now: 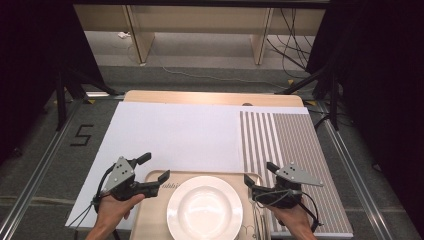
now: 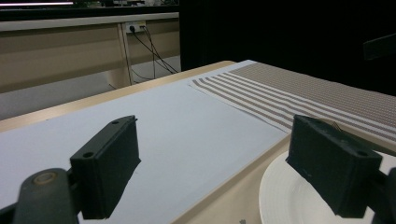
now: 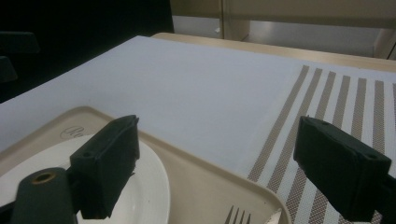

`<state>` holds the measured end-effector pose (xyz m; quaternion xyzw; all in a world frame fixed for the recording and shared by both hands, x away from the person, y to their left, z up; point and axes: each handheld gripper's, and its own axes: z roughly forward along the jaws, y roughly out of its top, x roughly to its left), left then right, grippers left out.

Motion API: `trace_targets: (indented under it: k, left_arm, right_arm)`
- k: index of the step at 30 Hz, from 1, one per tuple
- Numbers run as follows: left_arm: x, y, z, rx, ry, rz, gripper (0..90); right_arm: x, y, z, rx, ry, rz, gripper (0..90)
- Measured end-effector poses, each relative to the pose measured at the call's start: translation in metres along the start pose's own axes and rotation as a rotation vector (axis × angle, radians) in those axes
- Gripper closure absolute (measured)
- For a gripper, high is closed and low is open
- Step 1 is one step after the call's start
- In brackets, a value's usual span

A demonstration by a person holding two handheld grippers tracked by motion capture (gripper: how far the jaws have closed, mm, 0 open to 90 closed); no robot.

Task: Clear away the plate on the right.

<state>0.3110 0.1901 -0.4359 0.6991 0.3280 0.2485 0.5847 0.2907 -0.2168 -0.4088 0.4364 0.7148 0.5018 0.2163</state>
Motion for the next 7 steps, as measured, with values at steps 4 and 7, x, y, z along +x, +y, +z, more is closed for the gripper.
trace_targets:
  k: [4, 7]
  left_arm:
    - [0.0002, 0.0001, -0.0001, 0.000, 0.002, 0.001, 15.9]
    - [0.0002, 0.0001, 0.0000, 0.000, 0.001, 0.002, 15.9]
  right_arm:
    - [0.0006, -0.0006, 0.0018, -0.016, -0.003, -0.008, 15.4]
    - [-0.0001, 0.0002, 0.0002, -0.004, -0.005, 0.000, 15.3]
